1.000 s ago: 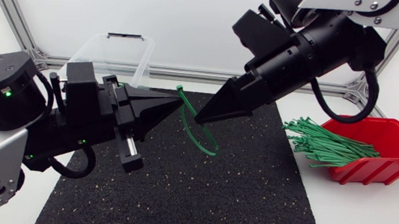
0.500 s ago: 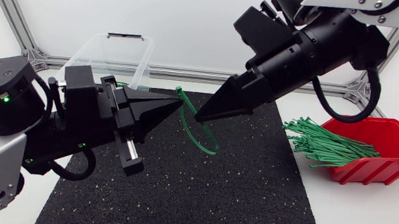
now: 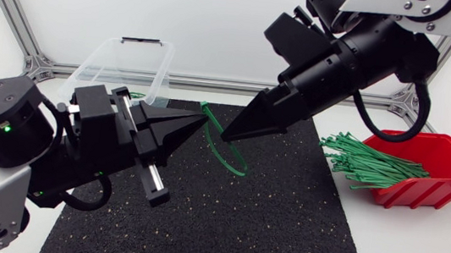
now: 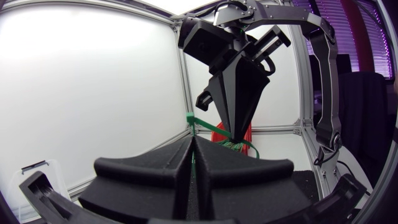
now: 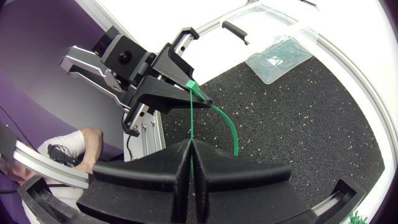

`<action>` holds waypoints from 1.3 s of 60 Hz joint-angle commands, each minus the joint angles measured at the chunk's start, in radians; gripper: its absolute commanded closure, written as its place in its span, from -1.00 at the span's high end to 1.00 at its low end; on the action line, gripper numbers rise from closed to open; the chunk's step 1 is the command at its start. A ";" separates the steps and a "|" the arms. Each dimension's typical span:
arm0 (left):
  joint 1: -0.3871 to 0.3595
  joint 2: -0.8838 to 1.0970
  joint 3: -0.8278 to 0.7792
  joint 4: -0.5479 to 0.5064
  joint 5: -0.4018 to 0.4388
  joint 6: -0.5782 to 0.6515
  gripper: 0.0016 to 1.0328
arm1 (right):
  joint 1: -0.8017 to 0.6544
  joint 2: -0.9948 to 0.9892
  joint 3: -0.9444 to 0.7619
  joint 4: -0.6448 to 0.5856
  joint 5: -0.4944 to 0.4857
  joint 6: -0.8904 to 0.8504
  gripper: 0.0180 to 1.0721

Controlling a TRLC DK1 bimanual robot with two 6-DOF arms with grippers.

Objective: Take a green cable tie from the red box, thread the tail through the head to close it, then place it in the transparent bin on the left.

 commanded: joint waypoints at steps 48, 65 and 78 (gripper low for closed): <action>-0.122 0.058 -0.060 0.121 -0.194 0.190 -0.93 | 0.006 -0.025 0.006 -0.014 -0.022 0.002 -0.90; -0.122 0.058 -0.055 0.121 -0.194 0.190 -0.93 | 0.043 0.021 0.064 -0.052 -0.016 0.003 -0.90; -0.124 0.051 -0.061 0.123 -0.199 0.191 -0.93 | 0.053 0.061 0.095 -0.068 -0.012 0.002 -0.90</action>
